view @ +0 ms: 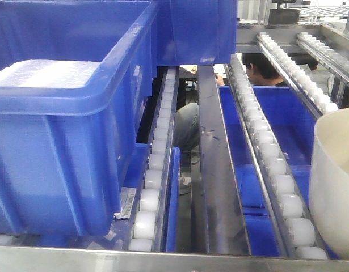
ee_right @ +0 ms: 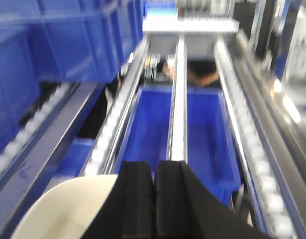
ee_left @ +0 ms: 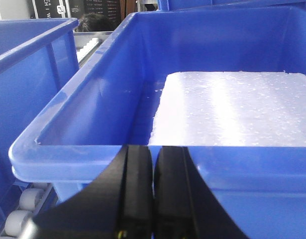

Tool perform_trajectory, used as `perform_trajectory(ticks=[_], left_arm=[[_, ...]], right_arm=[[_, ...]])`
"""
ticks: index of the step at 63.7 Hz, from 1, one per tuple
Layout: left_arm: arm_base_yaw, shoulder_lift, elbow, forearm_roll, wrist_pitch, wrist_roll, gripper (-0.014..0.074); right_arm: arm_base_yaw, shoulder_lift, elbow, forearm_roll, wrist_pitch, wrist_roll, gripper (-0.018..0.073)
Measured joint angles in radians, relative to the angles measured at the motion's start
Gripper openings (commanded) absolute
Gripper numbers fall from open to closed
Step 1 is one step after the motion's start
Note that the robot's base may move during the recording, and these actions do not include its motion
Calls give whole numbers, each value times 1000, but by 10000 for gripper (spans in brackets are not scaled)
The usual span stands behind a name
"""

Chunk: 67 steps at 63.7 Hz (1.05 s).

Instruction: Move white bin to right shelf second layer

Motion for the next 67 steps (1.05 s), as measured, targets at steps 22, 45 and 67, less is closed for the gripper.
perform_trajectory(ticks=[22, 45, 67], left_arm=[[0, 0, 0, 0, 0, 0, 85], [0, 0, 0, 0, 0, 0, 85], [0, 0, 0, 0, 0, 0, 85]], right_arm=[[0, -2, 169, -2, -159, 0, 56], [0, -2, 170, -2, -168, -2, 56], [0, -2, 170, -2, -169, -2, 56]])
